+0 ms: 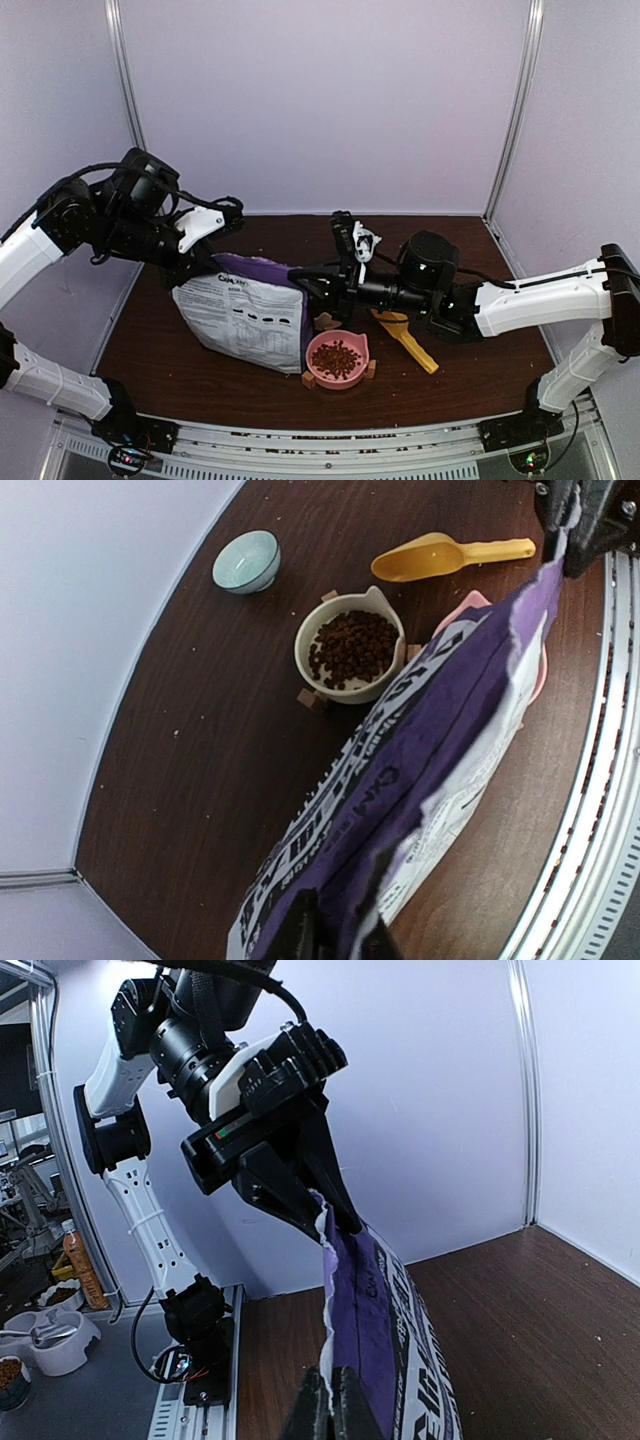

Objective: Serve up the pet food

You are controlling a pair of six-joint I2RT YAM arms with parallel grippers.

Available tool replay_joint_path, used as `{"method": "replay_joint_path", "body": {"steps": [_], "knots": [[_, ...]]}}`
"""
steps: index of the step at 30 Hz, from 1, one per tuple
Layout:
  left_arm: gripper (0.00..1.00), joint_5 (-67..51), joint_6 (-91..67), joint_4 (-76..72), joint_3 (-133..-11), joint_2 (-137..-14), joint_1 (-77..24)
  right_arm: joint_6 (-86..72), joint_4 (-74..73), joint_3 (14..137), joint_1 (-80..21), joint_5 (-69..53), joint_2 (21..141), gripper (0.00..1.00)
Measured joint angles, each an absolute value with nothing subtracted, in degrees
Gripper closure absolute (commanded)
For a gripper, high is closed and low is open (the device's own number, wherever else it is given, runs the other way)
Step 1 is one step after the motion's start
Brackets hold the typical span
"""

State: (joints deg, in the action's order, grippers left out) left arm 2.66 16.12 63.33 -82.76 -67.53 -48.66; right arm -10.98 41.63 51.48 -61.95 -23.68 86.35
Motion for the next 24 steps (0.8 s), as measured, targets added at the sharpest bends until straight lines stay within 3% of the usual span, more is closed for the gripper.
{"method": "replay_joint_path", "body": {"steps": [4,5,7,10,11,12,16,20,24], "knots": [[1.0,2.57,16.53,62.94,-82.02,-67.11,-48.34,-11.0,41.71,51.46,-61.95,-23.53,86.35,1.0],[0.92,2.55,16.56,62.78,-81.93,-67.05,-48.31,-11.0,41.74,51.46,-61.95,-23.49,86.35,1.0],[0.88,2.85,16.58,62.59,-81.76,-66.94,-48.25,-11.0,41.74,51.46,-61.95,-23.49,86.35,1.0],[0.91,4.73,16.47,62.61,-81.36,-66.22,-47.35,-11.0,41.82,51.37,-61.93,-23.38,86.35,1.0],[0.99,5.34,16.51,62.63,-81.23,-65.98,-47.07,-11.0,41.85,51.37,-61.93,-23.38,86.35,1.0],[1.0,5.87,16.56,62.65,-81.14,-65.8,-46.83,-11.0,41.85,51.37,-61.95,-23.38,86.35,1.0],[1.0,6.22,16.88,62.65,-80.88,-65.58,-46.63,-11.03,41.89,51.37,-61.93,-23.27,86.35,1.0],[0.89,6.52,16.84,62.65,-80.86,-65.52,-46.5,-11.14,41.89,51.37,-61.93,-23.22,86.35,1.0],[0.9,8.25,16.84,62.81,-80.86,-64.84,-44.91,-11.22,41.91,51.16,-61.89,-23.11,86.13,1.0]]}}
